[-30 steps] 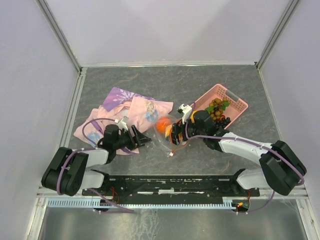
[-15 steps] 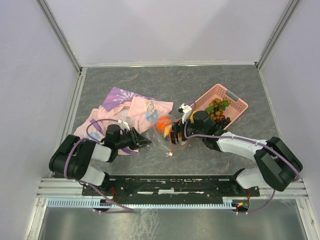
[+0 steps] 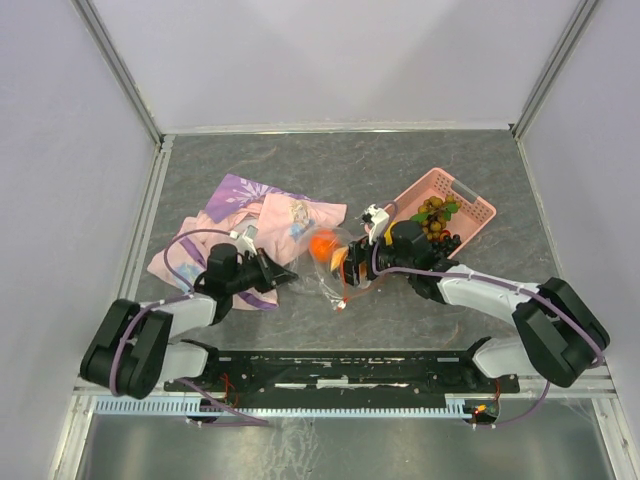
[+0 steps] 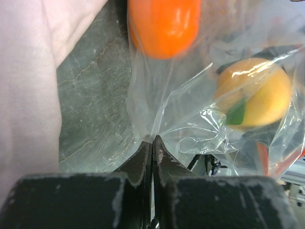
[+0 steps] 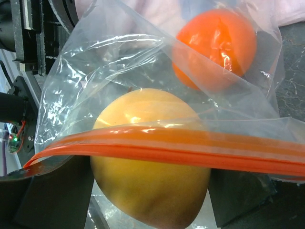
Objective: Open the zip-top bag and remove the fake food
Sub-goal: Pick up the fake fruit from the zipper food storage bag.
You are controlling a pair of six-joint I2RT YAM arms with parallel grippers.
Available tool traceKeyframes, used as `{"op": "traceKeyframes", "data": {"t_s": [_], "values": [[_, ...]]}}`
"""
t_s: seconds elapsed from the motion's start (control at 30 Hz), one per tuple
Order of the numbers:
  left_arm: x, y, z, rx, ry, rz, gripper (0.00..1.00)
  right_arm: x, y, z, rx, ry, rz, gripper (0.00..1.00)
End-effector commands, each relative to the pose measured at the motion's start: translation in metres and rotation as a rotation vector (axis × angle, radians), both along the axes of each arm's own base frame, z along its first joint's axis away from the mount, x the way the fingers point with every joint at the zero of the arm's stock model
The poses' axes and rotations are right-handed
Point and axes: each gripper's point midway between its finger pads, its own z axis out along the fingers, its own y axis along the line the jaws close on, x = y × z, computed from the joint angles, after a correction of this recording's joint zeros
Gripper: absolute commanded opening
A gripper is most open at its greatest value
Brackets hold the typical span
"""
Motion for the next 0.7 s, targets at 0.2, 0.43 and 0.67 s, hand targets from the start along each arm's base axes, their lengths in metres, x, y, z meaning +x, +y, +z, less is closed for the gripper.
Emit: {"op": "traceKeyframes", "data": {"t_s": [0.2, 0.43, 0.67], "values": [[0.019, 0.026, 0.010, 0.220, -0.114, 0.071, 0.03, 0.011, -0.004, 0.032, 0.061, -0.047, -0.051, 0.39], [0.022, 0.034, 0.015, 0.249, -0.133, 0.115, 0.03, 0.004, -0.013, 0.029, 0.008, -0.083, -0.023, 0.39], [0.025, 0.030, 0.024, 0.240, -0.156, 0.099, 0.03, 0.002, -0.010, 0.031, 0.024, -0.072, 0.000, 0.39]]}}
